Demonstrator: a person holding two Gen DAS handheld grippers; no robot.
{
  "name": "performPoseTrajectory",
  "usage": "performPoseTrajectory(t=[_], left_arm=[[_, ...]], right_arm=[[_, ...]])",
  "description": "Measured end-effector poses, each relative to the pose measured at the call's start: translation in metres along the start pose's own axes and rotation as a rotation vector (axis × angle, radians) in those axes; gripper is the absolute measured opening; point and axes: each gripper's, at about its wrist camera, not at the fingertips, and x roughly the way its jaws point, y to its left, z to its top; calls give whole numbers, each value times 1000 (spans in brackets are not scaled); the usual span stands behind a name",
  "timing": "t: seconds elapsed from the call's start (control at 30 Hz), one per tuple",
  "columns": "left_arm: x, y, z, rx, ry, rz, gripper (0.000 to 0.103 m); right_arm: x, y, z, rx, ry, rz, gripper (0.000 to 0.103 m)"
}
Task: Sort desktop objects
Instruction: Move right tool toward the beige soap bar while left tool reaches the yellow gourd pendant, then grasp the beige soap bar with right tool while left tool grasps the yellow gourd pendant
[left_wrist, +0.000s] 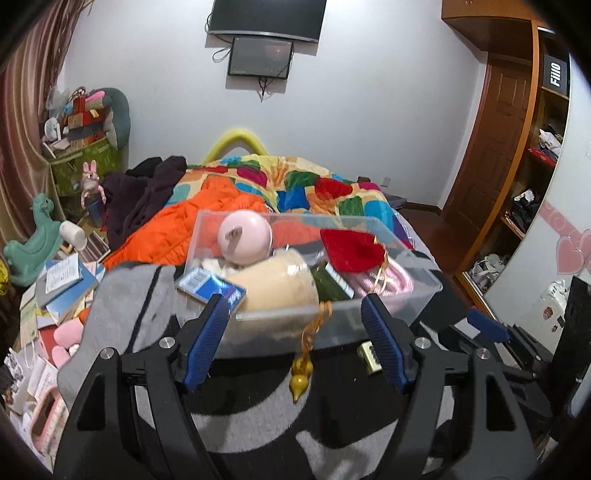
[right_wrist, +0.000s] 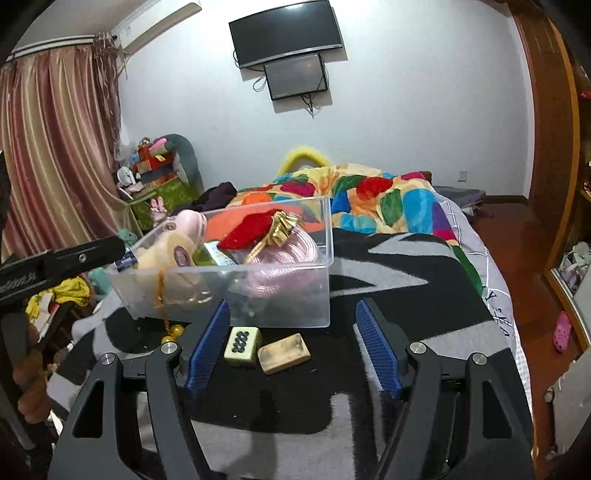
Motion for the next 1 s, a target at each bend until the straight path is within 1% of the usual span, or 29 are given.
performPoseTrajectory(t=[0.17,0.33,0.5,0.6,0.63,0.73,0.77,0.83,1.0], left_arm=[[13,3,-13,-30,32,-19,74],[24,0,-27,-36,54,-31,74],[35,-7,-40,4,71,8,74],[48,-12,-47,17,104,15,74],[52,-13,-48,19,119,15,73],[68,-16,-53,23,172,30,66],[71,-17,-53,21,185,32,64],[74,-16,-53,13,192,40,64],[84,-18,-59,14,246,46,64]], right_arm=[[14,-1,-6,3,39,-5,68],[28,1,-14,-35,76,-60,68],[42,-1,-21,-36,132,-65,68],[42,-5,-22,-17,139,-56,68],[41,-6,-22,-16,135,-55,68],[43,-7,-24,-25,152,-49,68],[44,-6,-25,-32,162,-43,67],[46,-2,-28,-58,179,-37,66],[48,14,-35,-148,195,-61,66]])
